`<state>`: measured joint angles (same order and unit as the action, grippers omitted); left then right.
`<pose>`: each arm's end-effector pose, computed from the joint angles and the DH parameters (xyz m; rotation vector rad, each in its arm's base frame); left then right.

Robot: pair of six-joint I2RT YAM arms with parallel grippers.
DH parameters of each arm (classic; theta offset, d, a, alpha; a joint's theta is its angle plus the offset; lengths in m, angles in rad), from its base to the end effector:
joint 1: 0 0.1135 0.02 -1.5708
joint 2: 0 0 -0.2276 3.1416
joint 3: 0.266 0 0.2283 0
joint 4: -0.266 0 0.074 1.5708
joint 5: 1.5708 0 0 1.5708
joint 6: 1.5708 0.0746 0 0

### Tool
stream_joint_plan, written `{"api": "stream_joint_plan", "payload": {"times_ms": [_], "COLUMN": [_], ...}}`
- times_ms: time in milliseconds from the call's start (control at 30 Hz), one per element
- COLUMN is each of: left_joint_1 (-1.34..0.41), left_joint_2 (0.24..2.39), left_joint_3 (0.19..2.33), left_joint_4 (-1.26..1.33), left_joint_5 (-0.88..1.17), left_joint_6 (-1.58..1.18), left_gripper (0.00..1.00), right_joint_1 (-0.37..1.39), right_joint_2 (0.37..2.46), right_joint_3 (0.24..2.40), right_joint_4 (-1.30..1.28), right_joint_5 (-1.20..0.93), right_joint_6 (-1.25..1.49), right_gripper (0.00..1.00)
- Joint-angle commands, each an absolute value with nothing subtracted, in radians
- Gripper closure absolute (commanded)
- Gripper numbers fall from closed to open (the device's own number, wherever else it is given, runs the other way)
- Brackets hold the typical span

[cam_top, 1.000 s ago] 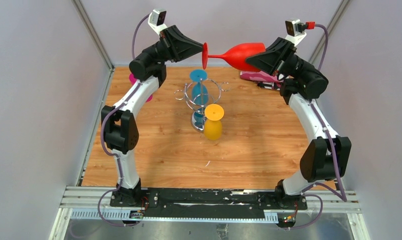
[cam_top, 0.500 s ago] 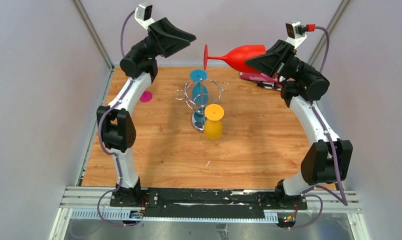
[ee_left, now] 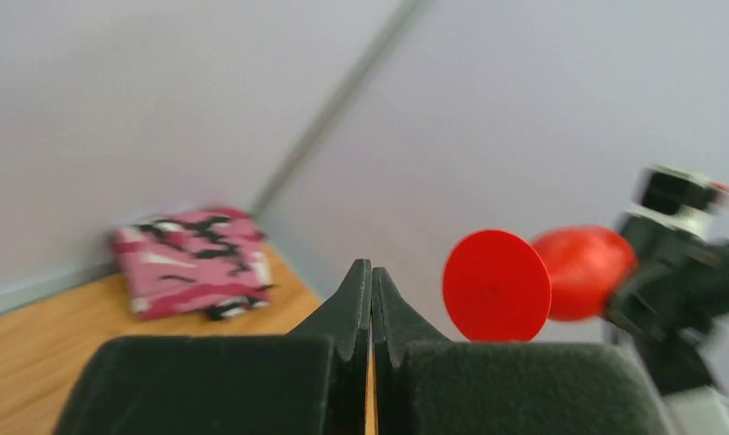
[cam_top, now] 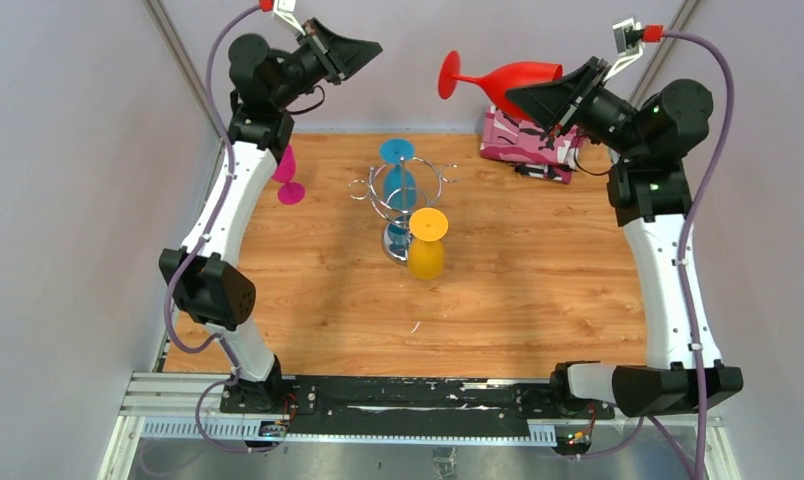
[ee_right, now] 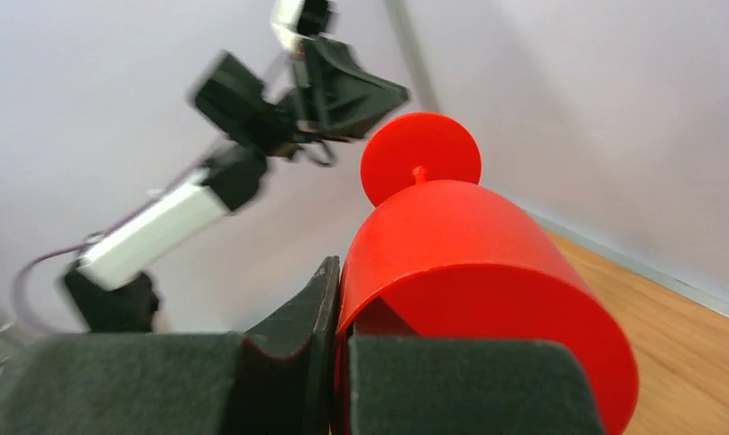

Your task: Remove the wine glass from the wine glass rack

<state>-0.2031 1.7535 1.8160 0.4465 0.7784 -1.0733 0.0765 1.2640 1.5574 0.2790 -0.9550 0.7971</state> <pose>0.3699 -0.1297 0.4729 0.2374 1.3455 -1.5054 0.2378 0.0793 0.5150 -0.5249 1.2452 1.2201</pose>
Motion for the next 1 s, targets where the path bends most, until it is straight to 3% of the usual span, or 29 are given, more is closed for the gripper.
{"api": "stream_joint_plan", "payload": {"times_ms": [0, 167, 533, 633, 733, 967], "left_joint_1": [-0.257, -0.334, -0.498, -0.538, -0.546, -0.546], "left_joint_2": [1.709, 1.731, 1.764, 1.772, 1.749, 1.721], "left_joint_3": [2.052, 2.146, 2.126, 2.128, 2.086, 1.985], "left_joint_4": [-0.545, -0.784, -0.859, -0.861, -0.854, -0.845], "left_joint_5": [0.266, -0.210, -0.818, -0.861, -0.764, -0.665], "left_joint_6": [-0.438, -0.319, -0.195, -0.164, -0.188, -0.212], "left_gripper": [1.00, 1.00, 1.00, 1.00, 1.00, 1.00], "right_joint_1": [0.063, 0.063, 0.063, 0.062, 0.057, -0.035], "right_joint_2": [1.303, 1.399, 1.664, 1.739, 1.801, 1.924], "right_joint_3": [1.680, 1.764, 1.945, 1.983, 1.992, 1.983], "right_joint_4": [-0.336, -0.537, -0.924, -1.007, -1.048, -1.034], "right_joint_5": [-0.720, -0.495, 0.011, 0.120, 0.168, 0.021], "right_joint_6": [0.359, 0.244, 0.019, -0.044, -0.087, -0.129], "right_gripper": [1.00, 1.00, 1.00, 1.00, 1.00, 1.00]}}
